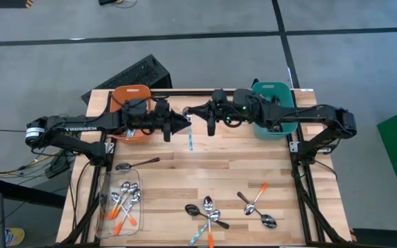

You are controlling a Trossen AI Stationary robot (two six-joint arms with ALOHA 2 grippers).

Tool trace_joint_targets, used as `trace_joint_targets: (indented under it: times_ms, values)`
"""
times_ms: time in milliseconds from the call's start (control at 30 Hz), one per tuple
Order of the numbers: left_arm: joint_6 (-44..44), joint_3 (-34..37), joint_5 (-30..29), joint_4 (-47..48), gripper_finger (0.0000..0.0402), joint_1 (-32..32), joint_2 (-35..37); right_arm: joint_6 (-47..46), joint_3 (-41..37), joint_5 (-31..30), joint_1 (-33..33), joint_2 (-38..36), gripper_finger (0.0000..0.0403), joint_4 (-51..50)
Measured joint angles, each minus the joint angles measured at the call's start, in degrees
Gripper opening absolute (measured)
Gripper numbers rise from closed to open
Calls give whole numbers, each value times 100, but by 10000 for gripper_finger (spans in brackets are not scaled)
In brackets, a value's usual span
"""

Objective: Sort silverware by color (type)
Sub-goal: Put the white blue spoon into the orange bin, then put the orange spoon into the transparent bin

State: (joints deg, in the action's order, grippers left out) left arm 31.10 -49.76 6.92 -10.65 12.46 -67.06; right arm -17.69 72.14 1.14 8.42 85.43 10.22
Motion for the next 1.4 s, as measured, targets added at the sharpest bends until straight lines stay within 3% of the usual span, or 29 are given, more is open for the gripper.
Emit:
trace_joint_targets:
  times_ms: [133,300,433,533,667,833,1167,1400]
  values:
    - [11,-2,-11,-6,105,109,1,36,0,-2,61,-2,5,45]
    - [107,-3,166,30,17,288,1,41,0,-4,198,0,9,34]
    - [176,-4,251,324,3,542,123,8,0,24,348,0,50,-48]
    - [178,-4,-20,1344,1,875,446,-16,0,42,539,-11,91,-96]
    - [267,-4,-839,3331,0,1539,1014,-448,2,76,846,-15,138,-342]
    - [416,0,-1511,5046,0,2516,1360,-583,1,336,1127,10,172,-679]
    - [633,4,-1646,5963,6,3752,959,-391,0,365,1314,13,177,-711]
    - [628,4,-1945,6121,69,3829,821,-492,-1,365,1290,13,178,-1051]
